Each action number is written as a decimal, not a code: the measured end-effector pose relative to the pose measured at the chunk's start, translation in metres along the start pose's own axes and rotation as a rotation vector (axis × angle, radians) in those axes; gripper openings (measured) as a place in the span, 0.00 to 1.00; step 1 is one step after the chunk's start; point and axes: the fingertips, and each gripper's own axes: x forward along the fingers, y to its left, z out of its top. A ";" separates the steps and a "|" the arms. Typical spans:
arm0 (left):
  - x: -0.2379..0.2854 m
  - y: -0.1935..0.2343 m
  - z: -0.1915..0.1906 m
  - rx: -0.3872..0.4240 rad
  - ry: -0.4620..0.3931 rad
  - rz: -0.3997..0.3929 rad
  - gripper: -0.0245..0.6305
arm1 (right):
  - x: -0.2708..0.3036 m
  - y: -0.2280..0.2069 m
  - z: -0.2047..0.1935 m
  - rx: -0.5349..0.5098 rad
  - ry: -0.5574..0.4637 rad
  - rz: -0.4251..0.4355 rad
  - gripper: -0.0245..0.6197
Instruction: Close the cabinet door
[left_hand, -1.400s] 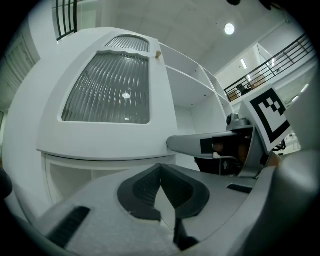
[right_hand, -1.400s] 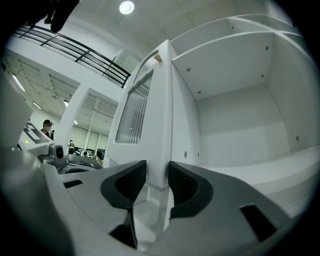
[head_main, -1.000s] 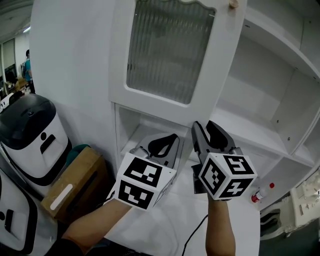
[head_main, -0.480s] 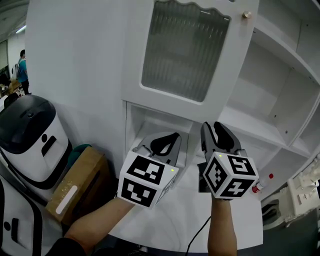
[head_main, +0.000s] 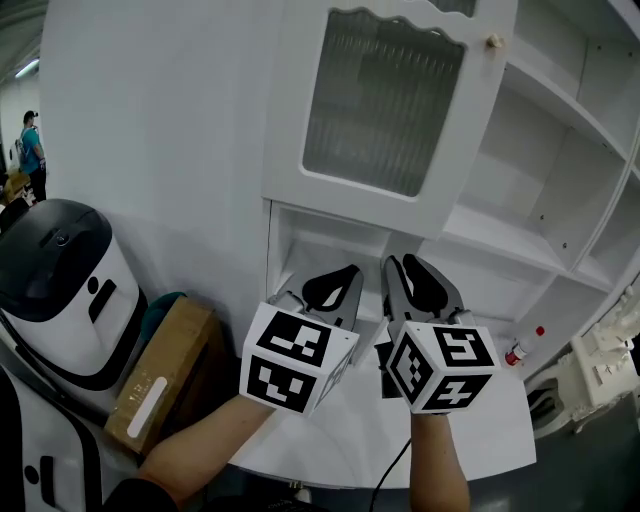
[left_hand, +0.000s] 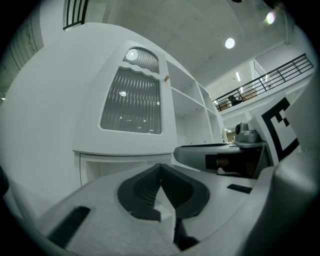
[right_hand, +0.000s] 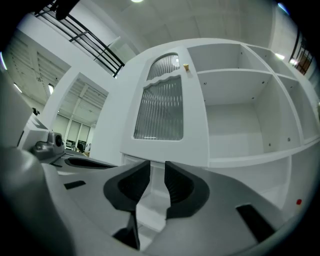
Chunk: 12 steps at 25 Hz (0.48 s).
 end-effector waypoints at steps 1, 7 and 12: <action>-0.004 0.000 0.000 0.001 0.001 -0.003 0.05 | -0.002 0.006 -0.002 0.000 0.004 -0.001 0.19; -0.026 0.002 0.001 0.006 0.004 -0.013 0.05 | -0.017 0.038 -0.008 0.010 0.018 0.003 0.13; -0.042 0.000 0.001 0.006 0.009 -0.024 0.05 | -0.032 0.057 -0.009 0.022 0.020 -0.004 0.09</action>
